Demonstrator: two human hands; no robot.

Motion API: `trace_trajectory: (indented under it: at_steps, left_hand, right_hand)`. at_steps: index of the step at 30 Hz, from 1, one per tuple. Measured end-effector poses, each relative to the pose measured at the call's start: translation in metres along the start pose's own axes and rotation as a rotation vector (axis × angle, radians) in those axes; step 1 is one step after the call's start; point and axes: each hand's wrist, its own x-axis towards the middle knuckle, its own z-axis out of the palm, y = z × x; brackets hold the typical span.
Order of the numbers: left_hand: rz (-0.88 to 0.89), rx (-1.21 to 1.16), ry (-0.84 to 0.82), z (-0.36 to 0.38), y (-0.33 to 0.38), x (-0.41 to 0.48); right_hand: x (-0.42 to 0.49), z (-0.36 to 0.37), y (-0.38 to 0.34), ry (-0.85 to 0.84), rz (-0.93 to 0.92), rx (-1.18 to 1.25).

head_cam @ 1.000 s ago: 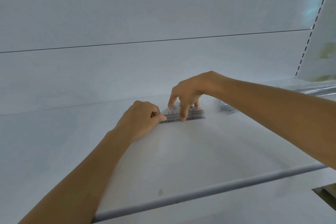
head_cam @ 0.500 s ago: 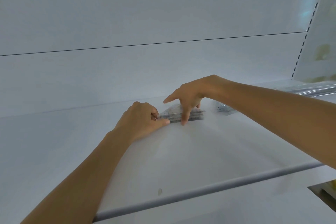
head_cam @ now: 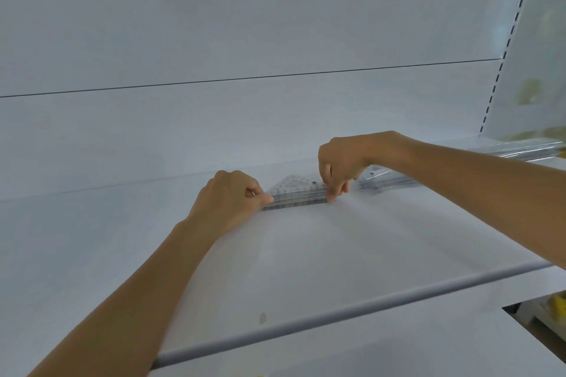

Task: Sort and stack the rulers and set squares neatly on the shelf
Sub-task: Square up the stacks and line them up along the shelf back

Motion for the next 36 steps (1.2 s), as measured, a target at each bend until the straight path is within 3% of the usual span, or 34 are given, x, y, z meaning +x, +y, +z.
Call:
trace_trajectory:
  at_steps: [8, 30, 36]
  left_hand:
    - [0.031, 0.013, -0.071, 0.004, -0.002, 0.001]
    - [0.026, 0.069, -0.051, -0.003, 0.004, -0.003]
    - [0.055, 0.058, -0.053, -0.001, 0.007, -0.004]
  right_hand:
    - [0.003, 0.001, -0.002, 0.0, -0.03, -0.001]
    - [0.008, -0.005, -0.003, 0.038, 0.099, 0.095]
    - [0.014, -0.007, -0.028, 0.004, 0.007, 0.137]
